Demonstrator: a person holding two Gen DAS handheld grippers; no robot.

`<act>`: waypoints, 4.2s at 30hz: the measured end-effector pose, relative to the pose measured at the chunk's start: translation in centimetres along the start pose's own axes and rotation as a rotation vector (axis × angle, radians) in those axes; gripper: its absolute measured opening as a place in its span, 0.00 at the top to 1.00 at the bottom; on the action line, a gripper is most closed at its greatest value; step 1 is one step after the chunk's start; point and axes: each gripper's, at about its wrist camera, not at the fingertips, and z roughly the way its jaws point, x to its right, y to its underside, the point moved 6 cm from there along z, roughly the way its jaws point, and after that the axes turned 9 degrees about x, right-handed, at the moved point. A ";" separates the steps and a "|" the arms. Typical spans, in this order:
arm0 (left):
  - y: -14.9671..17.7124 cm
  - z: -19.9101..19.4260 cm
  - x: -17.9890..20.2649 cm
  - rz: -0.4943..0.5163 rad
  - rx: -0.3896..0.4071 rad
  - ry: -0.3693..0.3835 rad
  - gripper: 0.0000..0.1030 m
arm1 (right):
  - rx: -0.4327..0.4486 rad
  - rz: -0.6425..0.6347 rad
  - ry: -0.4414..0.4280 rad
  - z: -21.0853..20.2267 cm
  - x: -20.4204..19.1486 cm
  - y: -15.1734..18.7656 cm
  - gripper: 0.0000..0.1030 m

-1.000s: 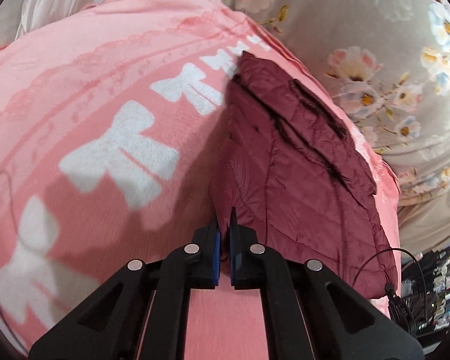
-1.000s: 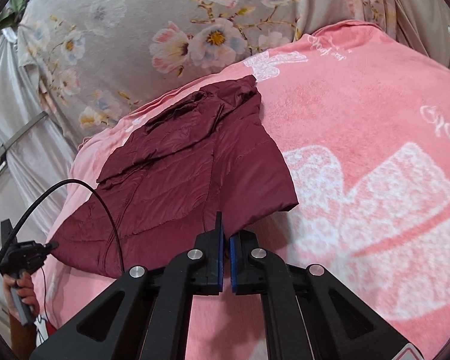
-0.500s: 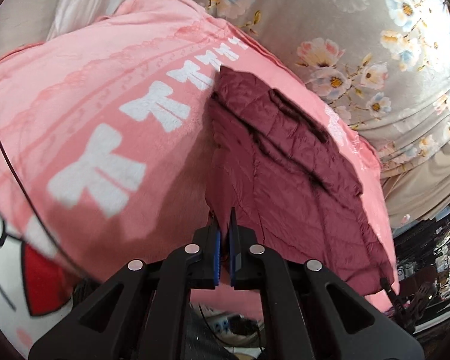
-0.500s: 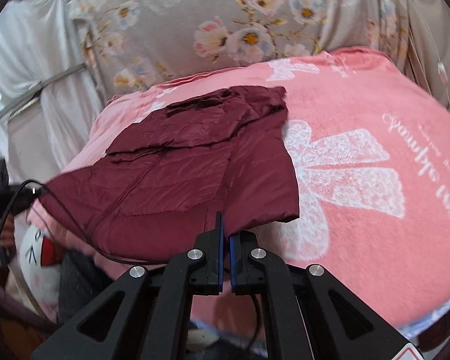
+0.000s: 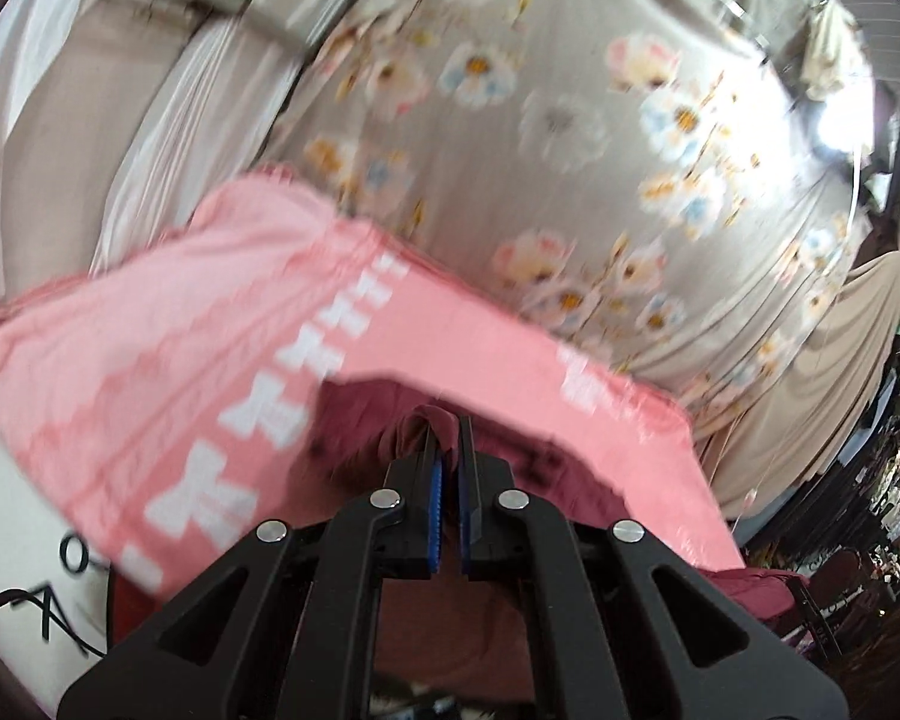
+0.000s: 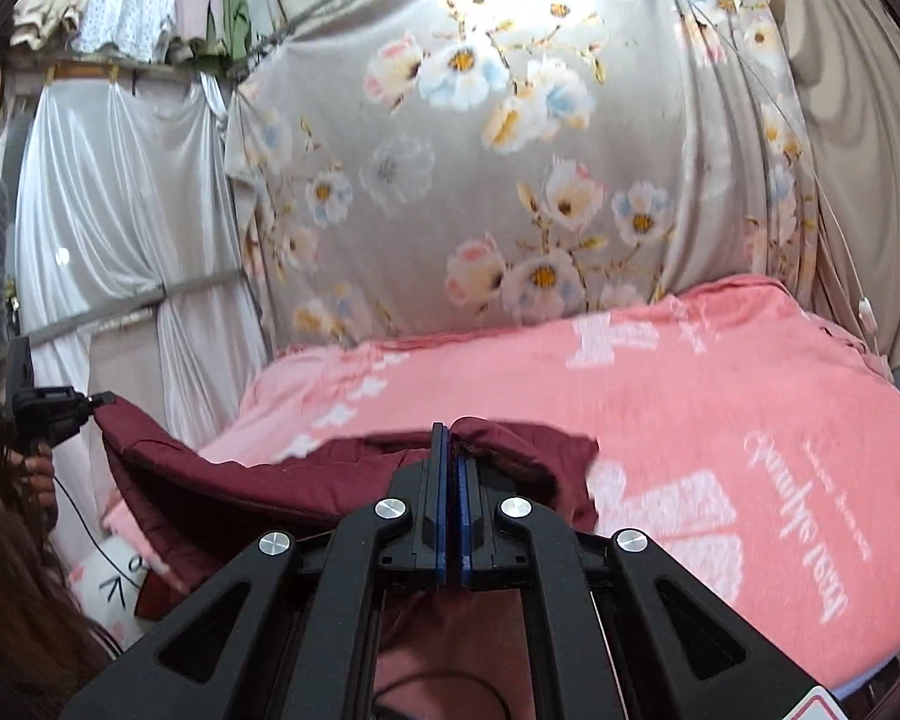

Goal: Fold large clothes

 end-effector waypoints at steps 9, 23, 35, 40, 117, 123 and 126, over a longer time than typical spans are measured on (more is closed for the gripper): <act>-0.7 11.1 -0.7 0.089 -0.061 -0.097 0.98 | -0.027 0.042 0.058 11.9 3.4 -0.3 0.98; 2.1 27.2 -4.7 0.165 -0.192 -0.280 0.97 | -0.164 0.116 0.186 26.1 9.3 4.2 0.98; 6.4 35.3 -7.9 0.192 -0.300 -0.381 0.97 | -0.286 0.184 0.258 33.9 12.9 9.3 0.98; 8.3 37.3 -9.1 0.194 -0.339 -0.404 0.97 | -0.330 0.210 0.269 35.8 13.9 11.1 0.98; 11.8 39.1 -11.8 0.200 -0.341 -0.432 0.95 | -0.478 0.089 0.411 34.7 15.4 15.8 0.94; 11.0 38.6 -12.1 0.169 -0.334 -0.435 0.91 | -0.373 0.115 0.436 32.0 14.8 12.1 0.86; 8.5 36.0 -9.9 0.187 -0.256 -0.421 0.91 | -0.291 0.051 0.372 30.5 11.0 9.0 0.86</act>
